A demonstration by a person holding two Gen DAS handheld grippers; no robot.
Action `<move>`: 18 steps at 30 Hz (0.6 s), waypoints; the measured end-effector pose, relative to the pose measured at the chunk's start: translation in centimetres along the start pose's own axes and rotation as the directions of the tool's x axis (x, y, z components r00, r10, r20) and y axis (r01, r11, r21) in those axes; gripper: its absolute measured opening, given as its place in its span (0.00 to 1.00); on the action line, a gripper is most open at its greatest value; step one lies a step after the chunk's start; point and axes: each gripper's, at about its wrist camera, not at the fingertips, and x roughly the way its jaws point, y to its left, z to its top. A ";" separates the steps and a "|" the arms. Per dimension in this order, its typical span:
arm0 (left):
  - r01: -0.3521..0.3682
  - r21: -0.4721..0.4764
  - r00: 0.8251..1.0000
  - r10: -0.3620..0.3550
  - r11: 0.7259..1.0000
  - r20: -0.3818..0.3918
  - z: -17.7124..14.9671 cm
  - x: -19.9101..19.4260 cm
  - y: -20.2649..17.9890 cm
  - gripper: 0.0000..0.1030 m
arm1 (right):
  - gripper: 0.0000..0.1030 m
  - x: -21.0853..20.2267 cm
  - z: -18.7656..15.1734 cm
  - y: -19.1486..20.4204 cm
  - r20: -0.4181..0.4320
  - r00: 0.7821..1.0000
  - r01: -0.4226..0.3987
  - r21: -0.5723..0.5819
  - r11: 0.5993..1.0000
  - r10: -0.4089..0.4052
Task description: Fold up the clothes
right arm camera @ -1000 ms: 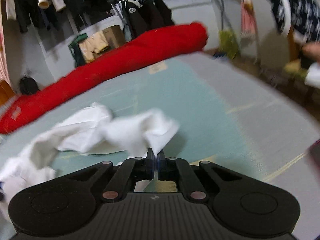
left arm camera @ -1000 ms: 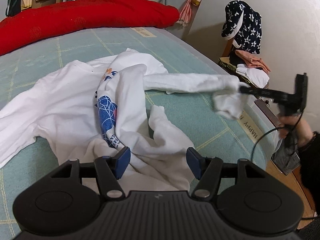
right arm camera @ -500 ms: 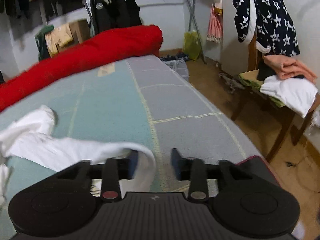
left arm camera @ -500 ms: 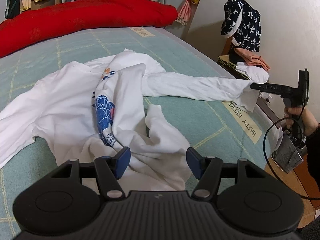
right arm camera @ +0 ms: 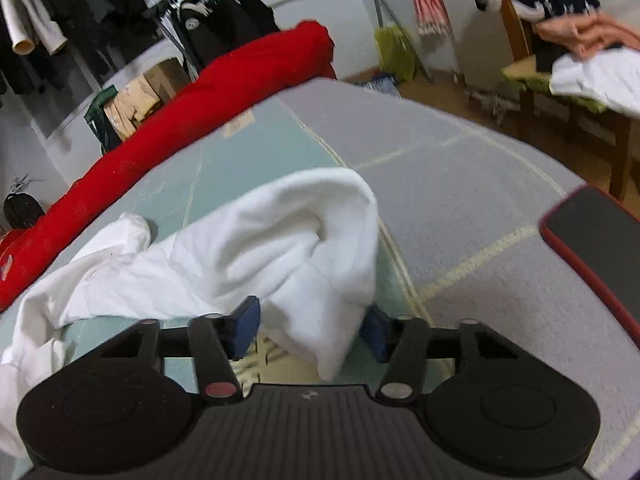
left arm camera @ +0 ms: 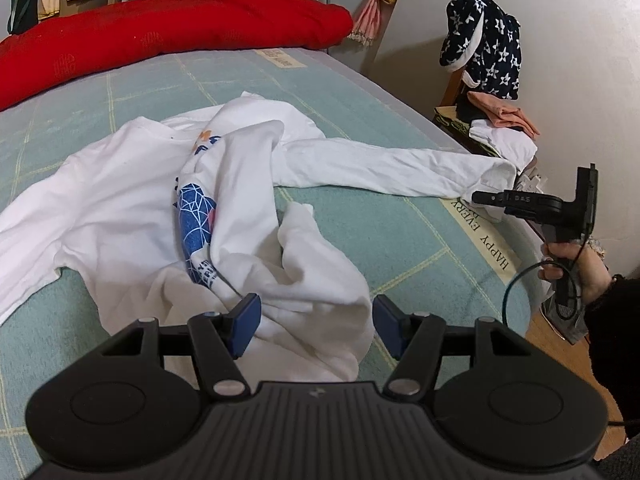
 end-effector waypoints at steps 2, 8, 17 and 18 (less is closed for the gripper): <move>-0.001 0.001 1.000 0.001 1.000 -0.002 -0.1 0.0 0.1 0.60 | 0.11 -0.1 0.0 -0.1 0.005 1.000 0.006 -0.004 1.000 -0.006; -0.004 0.006 1.000 0.004 1.000 -0.007 -0.2 -0.1 0.2 0.60 | 0.07 -3.7 0.4 -0.7 0.040 0.995 0.100 -0.153 0.983 -0.095; 0.002 0.006 1.000 -0.002 1.000 0.022 -0.1 -0.8 0.2 0.60 | 0.06 -9.7 3.4 -6.2 0.099 0.954 0.295 -0.121 0.948 -0.285; 0.003 0.006 1.000 -0.003 1.000 0.024 -0.1 -0.9 0.2 0.60 | 0.06 -10.0 3.7 -6.6 0.103 0.948 0.312 -0.110 0.944 -0.302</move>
